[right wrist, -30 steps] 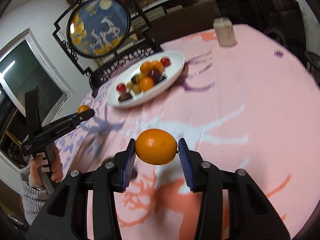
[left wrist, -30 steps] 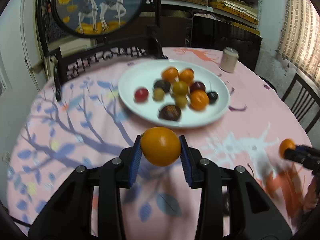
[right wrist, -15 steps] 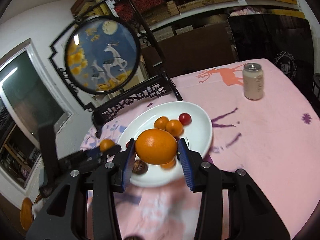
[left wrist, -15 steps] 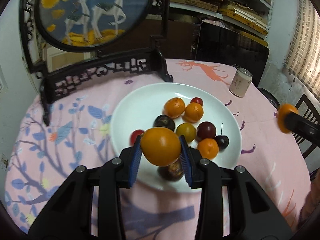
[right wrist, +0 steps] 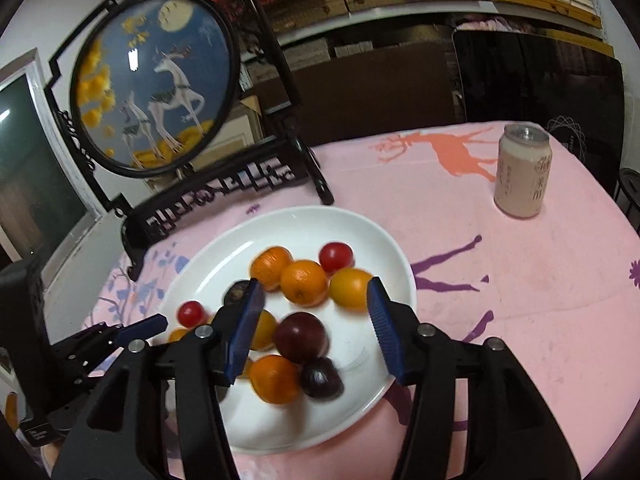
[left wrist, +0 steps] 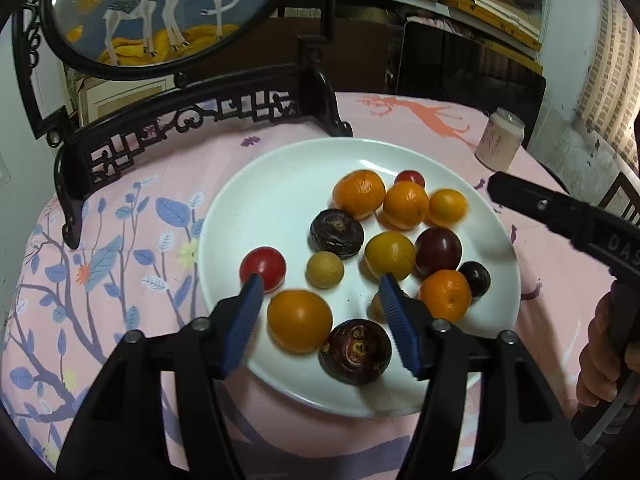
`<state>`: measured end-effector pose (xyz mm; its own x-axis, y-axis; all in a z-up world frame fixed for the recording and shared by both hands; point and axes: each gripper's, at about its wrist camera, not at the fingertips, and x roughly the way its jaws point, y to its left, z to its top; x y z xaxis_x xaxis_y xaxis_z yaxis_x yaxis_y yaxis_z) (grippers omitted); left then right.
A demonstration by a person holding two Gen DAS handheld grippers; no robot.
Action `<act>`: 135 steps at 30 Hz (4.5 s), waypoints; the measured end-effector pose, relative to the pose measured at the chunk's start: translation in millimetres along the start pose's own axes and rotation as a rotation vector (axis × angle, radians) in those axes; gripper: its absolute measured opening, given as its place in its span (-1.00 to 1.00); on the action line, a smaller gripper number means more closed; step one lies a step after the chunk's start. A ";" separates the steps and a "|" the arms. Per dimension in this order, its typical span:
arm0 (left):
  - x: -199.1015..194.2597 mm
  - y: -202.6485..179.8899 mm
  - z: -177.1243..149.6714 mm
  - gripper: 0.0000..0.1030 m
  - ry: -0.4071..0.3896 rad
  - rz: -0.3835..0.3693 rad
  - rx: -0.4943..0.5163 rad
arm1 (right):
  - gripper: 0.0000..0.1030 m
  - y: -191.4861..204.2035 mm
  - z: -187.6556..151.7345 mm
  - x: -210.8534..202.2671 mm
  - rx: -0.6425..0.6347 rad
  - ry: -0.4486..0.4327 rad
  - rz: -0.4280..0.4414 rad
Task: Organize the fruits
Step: 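Place both oranges on the white plate and open both tools, then grasp a brown patterned fruit with the left tool while the right grasps a dark cherry, then lower both fruits onto the white plate and open both tools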
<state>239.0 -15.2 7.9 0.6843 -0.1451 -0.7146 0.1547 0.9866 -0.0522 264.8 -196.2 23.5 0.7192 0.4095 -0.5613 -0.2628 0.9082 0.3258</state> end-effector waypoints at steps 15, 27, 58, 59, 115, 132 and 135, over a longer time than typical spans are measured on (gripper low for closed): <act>-51.7 12.5 -39.3 0.64 -0.056 0.015 -0.057 | 0.16 22.6 -20.9 -68.7 0.028 -0.004 0.108; -97.9 -9.8 -98.8 0.82 -0.086 0.017 0.028 | 0.16 11.7 -141.5 -125.2 0.021 0.111 0.196; -119.6 -57.6 -148.9 0.82 -0.066 -0.131 0.250 | -0.46 -6.8 -159.7 -117.3 0.049 0.143 0.062; -118.5 -65.0 -152.8 0.82 -0.061 -0.131 0.285 | -0.46 -8.9 -158.2 -119.1 0.060 0.135 0.064; -111.4 -18.9 -116.5 -0.21 -0.126 0.097 0.131 | -0.46 9.4 -147.0 -138.1 -0.014 0.058 0.071; -50.7 -19.7 -8.9 -0.21 -0.137 0.132 0.138 | -0.46 24.2 -35.6 -68.3 -0.059 0.036 0.030; -34.0 -18.2 6.1 -0.21 -0.132 0.132 0.125 | -0.46 24.4 -22.1 -47.4 -0.038 0.044 0.040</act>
<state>217.2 -28.7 37.4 0.7905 -0.0319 -0.6117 0.1387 0.9820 0.1281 210.1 -191.5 41.2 0.6786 0.4485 -0.5817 -0.3157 0.8931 0.3204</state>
